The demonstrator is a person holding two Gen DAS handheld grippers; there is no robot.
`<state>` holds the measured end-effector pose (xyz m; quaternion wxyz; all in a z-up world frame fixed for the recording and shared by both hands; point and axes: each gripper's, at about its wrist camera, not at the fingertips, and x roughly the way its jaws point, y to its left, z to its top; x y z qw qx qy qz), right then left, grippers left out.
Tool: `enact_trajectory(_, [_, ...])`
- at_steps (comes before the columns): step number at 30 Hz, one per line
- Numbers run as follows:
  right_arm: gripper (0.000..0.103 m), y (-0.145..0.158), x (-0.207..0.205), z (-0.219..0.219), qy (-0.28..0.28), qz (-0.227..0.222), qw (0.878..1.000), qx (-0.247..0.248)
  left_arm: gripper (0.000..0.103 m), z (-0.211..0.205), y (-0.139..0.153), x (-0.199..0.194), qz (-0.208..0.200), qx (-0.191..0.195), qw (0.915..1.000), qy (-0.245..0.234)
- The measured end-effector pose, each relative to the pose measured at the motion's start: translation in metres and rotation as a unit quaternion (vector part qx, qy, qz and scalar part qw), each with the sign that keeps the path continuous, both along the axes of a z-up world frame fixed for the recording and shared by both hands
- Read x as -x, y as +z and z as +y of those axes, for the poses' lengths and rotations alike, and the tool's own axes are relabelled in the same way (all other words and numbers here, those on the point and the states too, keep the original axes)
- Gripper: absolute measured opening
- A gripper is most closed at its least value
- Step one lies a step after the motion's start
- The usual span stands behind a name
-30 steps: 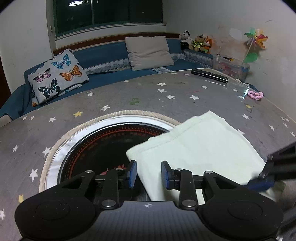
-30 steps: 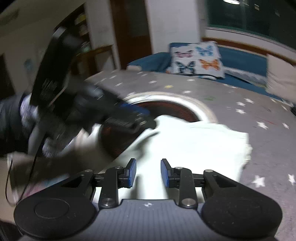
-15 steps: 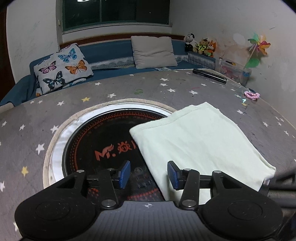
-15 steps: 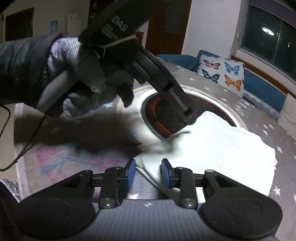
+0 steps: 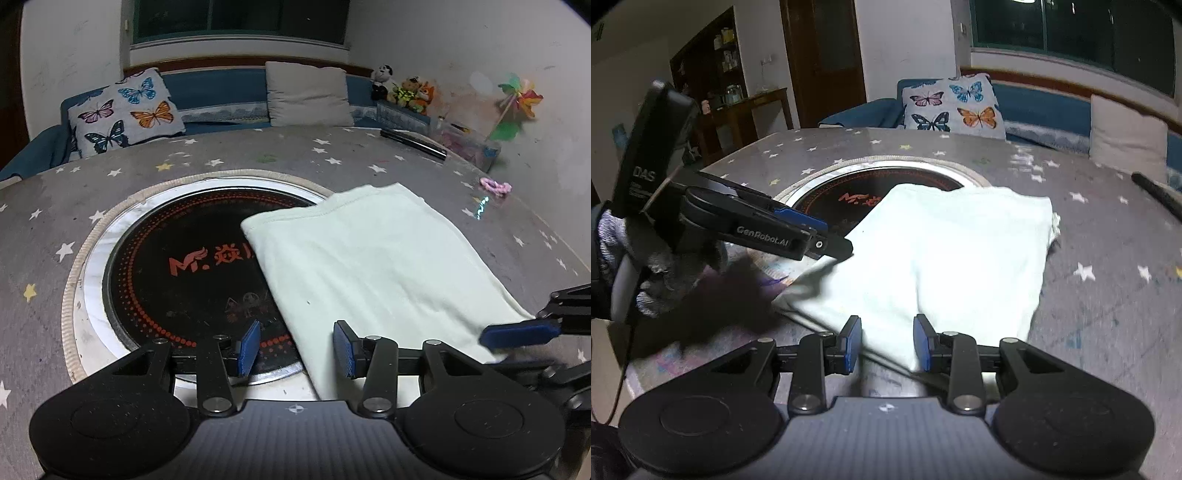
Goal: Fold clothes
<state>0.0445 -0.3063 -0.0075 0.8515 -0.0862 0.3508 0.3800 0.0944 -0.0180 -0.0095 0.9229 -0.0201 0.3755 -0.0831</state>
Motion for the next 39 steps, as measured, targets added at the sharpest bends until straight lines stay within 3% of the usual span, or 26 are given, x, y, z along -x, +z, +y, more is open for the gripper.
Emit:
enact_trajectory(3, [0.032,0.010,-0.010,-0.011,-0.018,0.009,0.999,-0.038,0.048,0.002,0.003,-0.006,-0.003,0.003,0.9999,0.010])
enact_trajectory(7, [0.047,0.016,-0.038,-0.026,-0.082,0.002,0.995,-0.064,0.049,0.004,0.004,-0.017,0.003,0.014,0.9996,0.026])
enact_trajectory(12, [0.050,0.002,-0.085,-0.039,-0.159,0.051,0.982,-0.092,0.050,0.003,0.002,-0.029,0.012,0.021,0.9992,0.031])
enact_trajectory(16, [0.051,-0.014,-0.102,-0.045,-0.184,0.084,0.973,-0.110,0.050,0.002,-0.002,-0.034,0.020,0.023,0.9991,0.030])
enact_trajectory(22, [0.051,-0.026,-0.112,-0.039,-0.179,0.102,0.971,-0.124,0.048,0.002,-0.006,-0.038,0.029,0.030,0.9986,0.033])
enact_trajectory(25, [0.051,-0.027,-0.115,-0.034,-0.176,0.101,0.971,-0.128,0.035,0.001,-0.006,-0.040,0.031,0.034,0.9985,0.030])
enact_trajectory(26, [0.051,-0.027,-0.116,-0.033,-0.175,0.101,0.971,-0.129,0.027,0.001,-0.006,-0.041,0.032,0.035,0.9984,0.030])
enact_trajectory(29, [0.032,-0.029,-0.118,-0.031,-0.174,0.110,0.969,-0.134,0.011,-0.001,-0.005,-0.042,0.030,0.033,0.9984,0.034])
enact_trajectory(31, [0.019,-0.031,-0.119,-0.032,-0.178,0.118,0.967,-0.142,0.008,-0.003,-0.002,-0.043,0.028,0.034,0.9984,0.036])
enact_trajectory(39, [0.012,-0.015,-0.112,-0.051,-0.194,0.104,0.958,-0.184,0.005,-0.031,0.029,-0.056,-0.004,0.029,0.9995,0.010])
